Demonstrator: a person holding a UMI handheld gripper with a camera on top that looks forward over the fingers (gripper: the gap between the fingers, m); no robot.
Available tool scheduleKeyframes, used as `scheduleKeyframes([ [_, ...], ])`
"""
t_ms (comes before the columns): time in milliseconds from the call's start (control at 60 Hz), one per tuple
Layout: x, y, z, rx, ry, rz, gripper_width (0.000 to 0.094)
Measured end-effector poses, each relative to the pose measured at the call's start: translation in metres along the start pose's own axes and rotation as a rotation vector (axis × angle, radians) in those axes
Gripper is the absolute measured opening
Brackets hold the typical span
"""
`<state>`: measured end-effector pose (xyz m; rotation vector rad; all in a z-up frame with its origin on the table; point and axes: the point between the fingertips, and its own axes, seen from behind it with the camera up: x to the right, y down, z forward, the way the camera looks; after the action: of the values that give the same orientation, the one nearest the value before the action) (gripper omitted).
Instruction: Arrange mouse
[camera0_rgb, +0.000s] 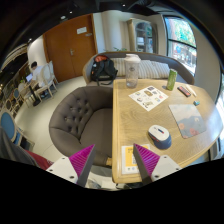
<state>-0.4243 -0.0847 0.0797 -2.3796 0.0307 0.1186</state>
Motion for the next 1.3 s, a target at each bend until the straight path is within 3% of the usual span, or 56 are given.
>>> scheduleKeyframes([
  [150,0.039,0.006,0.005,0.021,0.054,0.011,0.0782],
  [400,0.168,0.011,0.05,0.057,0.185,-0.032,0.0768],
  [500,0.185,0.011,0.072,0.046,0.135,-0.044,0.0765],
  [517,0.187,0.011,0.076,0.045,0.122,-0.05,0.0817],
  [533,0.188,0.012,0.08,0.043,0.111,-0.057,0.0762],
  [733,0.199,-0.006,0.11,0.085,-0.01,-0.098,0.0702],
  [817,0.202,-0.018,0.121,0.117,-0.054,-0.123,0.0584],
  [883,0.205,-0.02,0.124,0.118,-0.077,-0.119,0.0544],
  [1033,0.204,-0.018,0.127,0.064,-0.091,-0.148,0.048],
  [1133,0.191,-0.022,0.12,-0.005,-0.197,-0.099,0.0414],
  [1300,0.223,-0.137,0.065,0.199,-0.221,-0.17,0.0389],
])
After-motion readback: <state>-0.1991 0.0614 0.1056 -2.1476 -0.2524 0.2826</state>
